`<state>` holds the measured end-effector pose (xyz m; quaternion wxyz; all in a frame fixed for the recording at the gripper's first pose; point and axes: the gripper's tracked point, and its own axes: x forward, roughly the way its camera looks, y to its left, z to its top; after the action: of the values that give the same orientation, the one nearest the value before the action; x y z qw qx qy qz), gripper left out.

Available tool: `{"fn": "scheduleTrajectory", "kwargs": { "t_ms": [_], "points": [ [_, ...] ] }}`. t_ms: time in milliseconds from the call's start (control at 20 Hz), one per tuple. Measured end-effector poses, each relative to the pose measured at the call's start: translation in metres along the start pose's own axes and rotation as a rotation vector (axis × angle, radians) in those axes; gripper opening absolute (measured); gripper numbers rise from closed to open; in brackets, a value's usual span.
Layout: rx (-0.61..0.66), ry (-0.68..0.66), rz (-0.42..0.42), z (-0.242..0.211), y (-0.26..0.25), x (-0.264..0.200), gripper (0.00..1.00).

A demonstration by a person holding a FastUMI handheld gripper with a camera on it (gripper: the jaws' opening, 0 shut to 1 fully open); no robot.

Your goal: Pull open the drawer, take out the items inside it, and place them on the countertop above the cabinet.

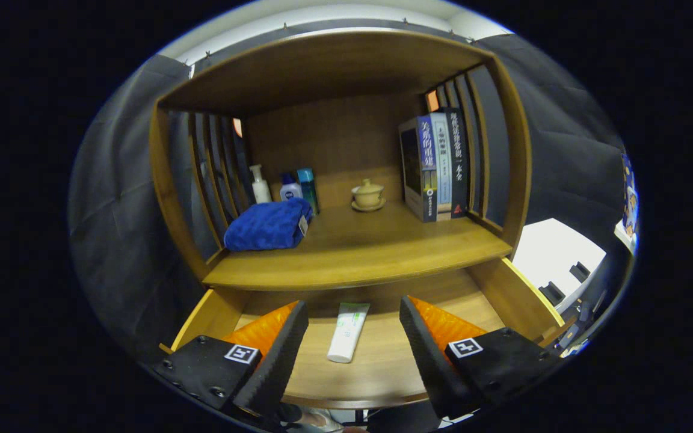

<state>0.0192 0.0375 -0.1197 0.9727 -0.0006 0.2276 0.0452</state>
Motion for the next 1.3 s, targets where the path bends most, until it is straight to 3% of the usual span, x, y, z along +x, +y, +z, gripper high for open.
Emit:
{"fn": "scheduleTrajectory", "kwargs": {
  "t_ms": [350,950,1250,1300],
  "points": [
    [-0.001,0.287,0.022,-0.028,0.017,0.063,0.99],
    [0.071,0.705,-0.088,-0.115,0.016,0.113,0.98],
    [0.096,0.824,-0.109,-0.138,0.010,0.111,0.86],
    [0.100,0.839,-0.121,-0.140,0.006,0.109,0.76]
  ]
}}
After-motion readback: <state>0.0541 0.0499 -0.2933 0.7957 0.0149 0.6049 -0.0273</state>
